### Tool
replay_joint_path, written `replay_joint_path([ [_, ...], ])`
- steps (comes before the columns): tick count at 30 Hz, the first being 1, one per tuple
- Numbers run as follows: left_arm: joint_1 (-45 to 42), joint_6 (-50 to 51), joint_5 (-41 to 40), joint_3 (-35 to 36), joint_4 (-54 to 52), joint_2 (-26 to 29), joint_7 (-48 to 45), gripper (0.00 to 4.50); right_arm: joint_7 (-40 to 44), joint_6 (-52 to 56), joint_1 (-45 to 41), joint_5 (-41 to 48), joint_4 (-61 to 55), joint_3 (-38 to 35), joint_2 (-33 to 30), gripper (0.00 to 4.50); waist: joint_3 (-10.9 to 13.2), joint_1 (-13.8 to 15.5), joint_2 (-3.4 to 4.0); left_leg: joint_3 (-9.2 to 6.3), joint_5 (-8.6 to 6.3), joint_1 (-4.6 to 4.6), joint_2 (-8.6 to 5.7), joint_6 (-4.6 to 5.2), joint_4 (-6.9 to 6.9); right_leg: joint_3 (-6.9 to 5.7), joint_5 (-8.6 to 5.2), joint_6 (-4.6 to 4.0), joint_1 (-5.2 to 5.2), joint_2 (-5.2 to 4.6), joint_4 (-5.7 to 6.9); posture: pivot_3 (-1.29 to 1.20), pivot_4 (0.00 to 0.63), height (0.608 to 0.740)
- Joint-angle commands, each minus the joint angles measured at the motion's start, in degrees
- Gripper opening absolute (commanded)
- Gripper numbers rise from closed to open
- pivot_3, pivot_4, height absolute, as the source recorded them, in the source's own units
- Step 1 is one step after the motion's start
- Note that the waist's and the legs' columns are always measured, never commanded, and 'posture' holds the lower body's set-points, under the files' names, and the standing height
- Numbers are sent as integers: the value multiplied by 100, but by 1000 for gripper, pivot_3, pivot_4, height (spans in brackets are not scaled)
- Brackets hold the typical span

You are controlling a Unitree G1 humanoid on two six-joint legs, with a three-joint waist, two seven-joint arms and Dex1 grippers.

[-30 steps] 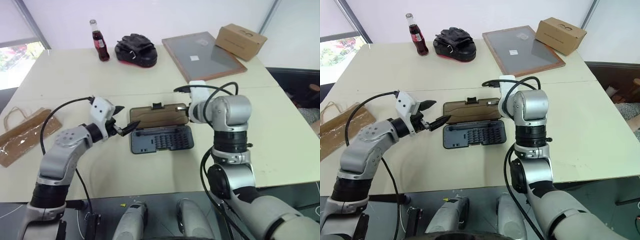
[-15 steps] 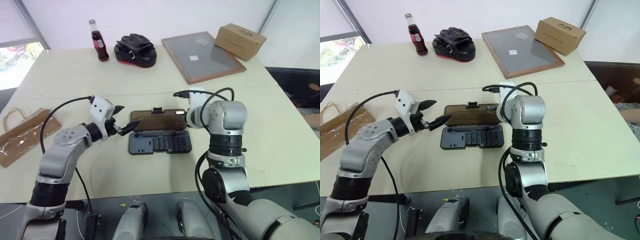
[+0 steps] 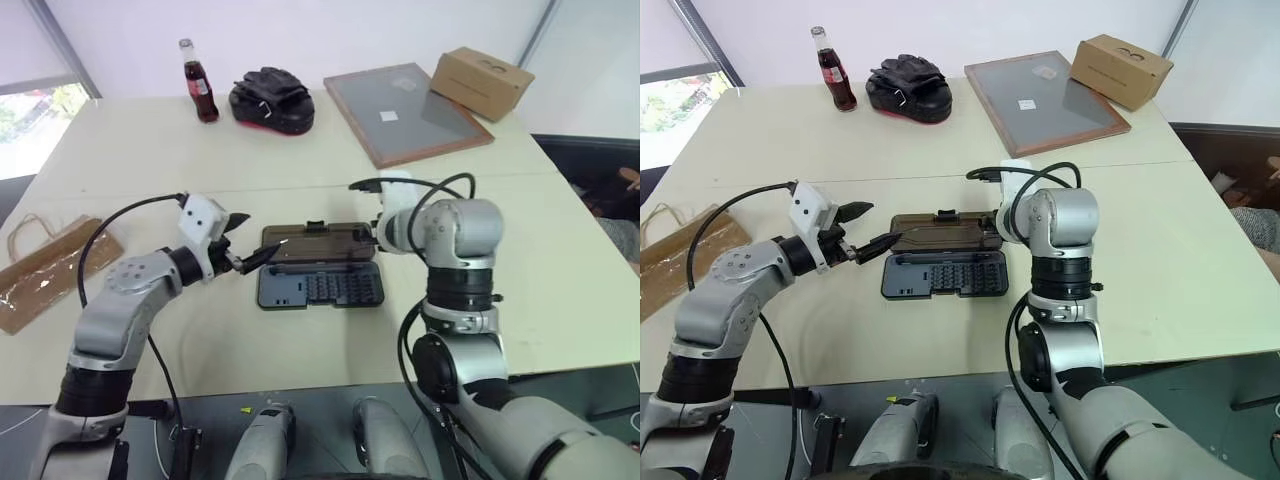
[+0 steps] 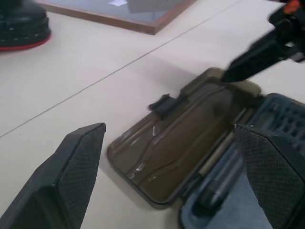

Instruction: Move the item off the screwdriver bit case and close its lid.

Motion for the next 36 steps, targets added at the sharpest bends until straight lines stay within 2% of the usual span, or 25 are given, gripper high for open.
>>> replay_joint_path([
  [1,55,214,-410,220,-484,155,-229,4500,671,-797,142,347,-684,142,-305,4434,0,0,0,0,0,0,0,0,0,-1,0,0,1,0,0,0,150,740],
  [7,66,506,-817,387,-752,296,-315,4500,859,-1201,222,362,-767,69,-475,4434,0,-11,0,7,0,2,2,0,0,-2,0,0,3,3,-1,0,150,740],
  [8,79,524,-865,418,-777,293,-294,4240,863,-1248,218,347,-763,66,-494,4485,0,-7,0,7,0,2,3,0,-1,-2,0,0,3,3,-1,0,150,740],
  [10,125,571,-977,454,-841,321,-316,3599,890,-1367,195,331,-732,50,-542,4500,0,3,0,7,0,1,2,0,-1,-2,0,0,3,2,-2,0,150,740],
  [11,169,589,-1038,455,-888,354,-376,3141,932,-1438,181,338,-712,53,-583,4500,0,4,0,7,0,1,2,0,0,-1,0,0,3,1,-2,0,150,740],
  [17,415,671,-1143,93,-961,541,-788,30,1967,-2794,265,344,-509,758,-1349,4500,1,3,1,16,0,1,1,0,-1,-2,0,0,5,1,-5,0,150,740],
  [23,444,329,-619,-505,-373,567,-1138,30,3508,-4138,169,290,178,1498,-2214,4500,2,0,0,22,0,3,1,0,-1,-2,0,0,9,2,-8,0,150,740],
  [27,464,-69,-177,-885,203,584,-1421,30,4739,-5002,-233,-52,1243,2303,-2759,4500,3,-2,0,24,0,3,1,0,0,-2,0,0,9,2,-9,0,150,740],
  [36,446,-731,445,-1142,969,427,-1530,30,6674,-6953,-960,-553,3567,3129,-2455,4500,4,4,0,23,0,3,2,0,-3,-2,0,0,8,1,-12,0,150,740],
])
